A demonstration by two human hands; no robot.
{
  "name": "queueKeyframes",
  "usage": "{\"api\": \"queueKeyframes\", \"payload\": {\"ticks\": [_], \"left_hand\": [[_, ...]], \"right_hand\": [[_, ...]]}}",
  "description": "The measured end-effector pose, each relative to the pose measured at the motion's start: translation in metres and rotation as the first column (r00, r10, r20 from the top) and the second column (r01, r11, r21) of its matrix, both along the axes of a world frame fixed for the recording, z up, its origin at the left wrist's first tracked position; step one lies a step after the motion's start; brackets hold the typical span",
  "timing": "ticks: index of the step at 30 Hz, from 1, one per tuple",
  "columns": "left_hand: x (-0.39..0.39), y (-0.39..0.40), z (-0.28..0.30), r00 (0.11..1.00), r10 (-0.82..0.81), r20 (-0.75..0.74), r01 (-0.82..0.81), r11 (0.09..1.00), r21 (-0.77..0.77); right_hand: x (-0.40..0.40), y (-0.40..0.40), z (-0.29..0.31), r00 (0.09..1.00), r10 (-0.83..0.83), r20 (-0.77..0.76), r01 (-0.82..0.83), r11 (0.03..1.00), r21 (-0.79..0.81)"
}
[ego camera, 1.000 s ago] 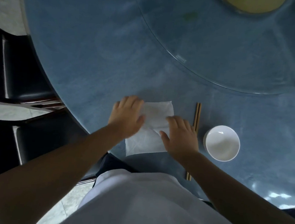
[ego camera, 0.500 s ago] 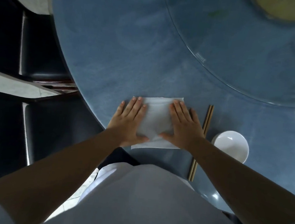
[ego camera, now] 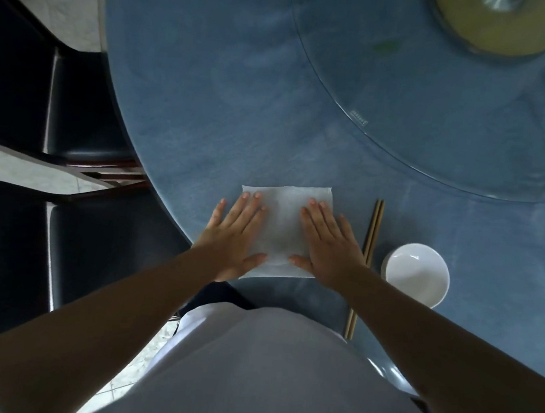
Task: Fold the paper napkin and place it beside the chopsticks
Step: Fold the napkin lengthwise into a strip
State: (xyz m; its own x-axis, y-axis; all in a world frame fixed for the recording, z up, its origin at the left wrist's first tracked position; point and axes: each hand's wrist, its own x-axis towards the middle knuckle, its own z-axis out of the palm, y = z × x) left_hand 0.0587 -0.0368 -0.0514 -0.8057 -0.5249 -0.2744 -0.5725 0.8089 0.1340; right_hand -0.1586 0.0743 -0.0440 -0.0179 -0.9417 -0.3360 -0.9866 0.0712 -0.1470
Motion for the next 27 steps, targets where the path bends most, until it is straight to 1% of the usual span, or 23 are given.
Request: {"api": "queueKeyframes", "payload": {"ticks": [2,5,9,12,14,16,17,20,22,24,27], "left_hand": [[-0.004,0.005,-0.002,0.998,-0.042,-0.043,0.041,0.999,-0.030],[-0.003,0.005,-0.006,0.997,-0.066,-0.026,0.066,0.998,-0.018],[0.007,-0.001,-0.009,0.998,-0.031,0.056,0.029,0.999,0.037],[0.011,-0.006,-0.007,0.992,-0.024,0.121,0.018,0.999,0.048],[0.014,-0.008,-0.006,0.990,-0.017,0.137,0.009,0.998,0.064],[0.013,-0.011,-0.004,0.992,0.022,0.121,-0.031,0.996,0.078],[0.012,-0.014,-0.002,0.992,0.070,0.102,-0.079,0.993,0.084],[-0.002,-0.032,0.006,0.967,0.254,-0.014,-0.252,0.964,0.079],[-0.017,-0.047,0.013,0.951,0.292,-0.097,-0.289,0.956,0.044],[-0.031,-0.058,0.016,0.952,0.280,-0.123,-0.281,0.960,0.011],[-0.044,-0.065,0.019,0.956,0.281,-0.079,-0.282,0.959,-0.010]], "right_hand": [[0.008,-0.003,-0.003,0.999,-0.022,0.033,0.024,0.998,-0.050],[0.008,-0.005,-0.008,0.999,0.003,0.037,-0.001,0.998,-0.067],[-0.002,-0.001,-0.013,0.999,0.037,0.021,-0.036,0.999,-0.031],[-0.011,0.003,-0.016,0.999,0.040,-0.007,-0.039,0.998,0.049],[-0.016,0.004,-0.015,0.997,0.072,-0.021,-0.070,0.994,0.083],[-0.022,0.000,-0.012,0.997,0.075,-0.012,-0.073,0.993,0.094],[-0.025,-0.004,-0.009,0.999,0.033,0.005,-0.033,0.995,0.090],[-0.039,-0.027,-0.001,0.977,-0.199,0.075,0.196,0.980,0.041],[-0.048,-0.044,0.004,0.944,-0.302,0.134,0.307,0.951,-0.018],[-0.054,-0.056,0.006,0.929,-0.331,0.165,0.345,0.937,-0.062],[-0.055,-0.068,0.007,0.944,-0.300,0.135,0.309,0.950,-0.050]]}}
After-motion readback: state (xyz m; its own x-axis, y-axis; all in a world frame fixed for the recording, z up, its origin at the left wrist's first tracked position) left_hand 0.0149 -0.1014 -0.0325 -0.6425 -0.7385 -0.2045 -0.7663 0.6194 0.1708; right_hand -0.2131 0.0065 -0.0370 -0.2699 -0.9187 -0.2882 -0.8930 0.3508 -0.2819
